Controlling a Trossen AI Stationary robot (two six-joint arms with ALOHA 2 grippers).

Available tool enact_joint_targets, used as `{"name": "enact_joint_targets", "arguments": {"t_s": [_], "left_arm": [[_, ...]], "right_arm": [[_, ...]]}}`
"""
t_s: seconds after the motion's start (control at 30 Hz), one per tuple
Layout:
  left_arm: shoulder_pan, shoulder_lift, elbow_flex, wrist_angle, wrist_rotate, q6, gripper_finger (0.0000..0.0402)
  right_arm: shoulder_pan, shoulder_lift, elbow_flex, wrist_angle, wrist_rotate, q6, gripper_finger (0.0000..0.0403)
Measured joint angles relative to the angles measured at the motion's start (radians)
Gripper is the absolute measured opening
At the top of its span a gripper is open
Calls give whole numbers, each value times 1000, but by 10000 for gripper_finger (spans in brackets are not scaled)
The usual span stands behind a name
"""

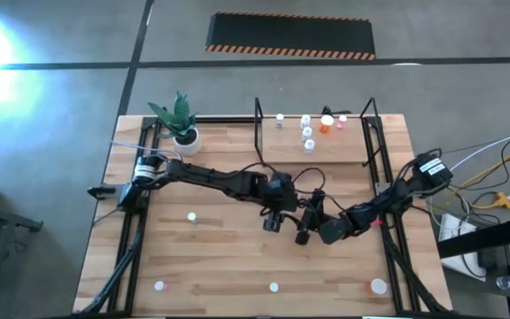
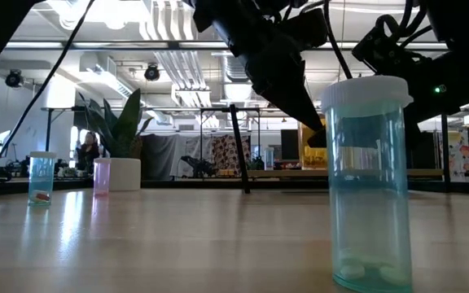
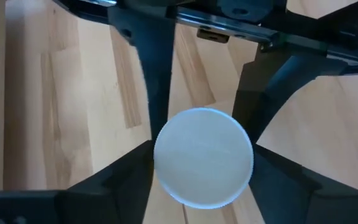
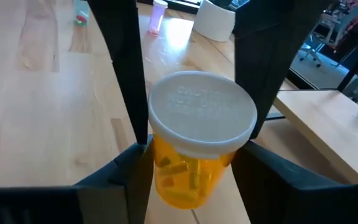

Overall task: Pick and place medicine bottles onto shelf by color
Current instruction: Put the left orange pill bottle on the shelf aligned with the other orange pill bottle

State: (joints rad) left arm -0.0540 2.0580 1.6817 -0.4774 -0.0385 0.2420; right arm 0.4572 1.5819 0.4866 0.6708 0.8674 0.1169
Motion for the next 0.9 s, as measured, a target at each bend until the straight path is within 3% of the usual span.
{"name": "enact_joint_targets", "arguments": {"t_s": [0.3, 0.47, 0.57, 0.73, 0.9], "left_arm": [[74, -106, 0, -218, 13, -14, 287], [74, -163, -58, -316, -87, -111, 290], [53, -202, -183, -197, -137, -134, 290], [2, -255, -425, 146, -143, -203, 290], [-64, -264, -589, 458, -143, -237, 290]], "right_arm": [[0, -16, -9, -59, 10, 107, 183], [0, -131, -14, -328, 106, 249, 182], [-17, -263, -15, -578, 111, 364, 181], [-100, -505, -17, -974, 128, 513, 181], [-266, -679, -56, -1024, 102, 459, 180]]}}
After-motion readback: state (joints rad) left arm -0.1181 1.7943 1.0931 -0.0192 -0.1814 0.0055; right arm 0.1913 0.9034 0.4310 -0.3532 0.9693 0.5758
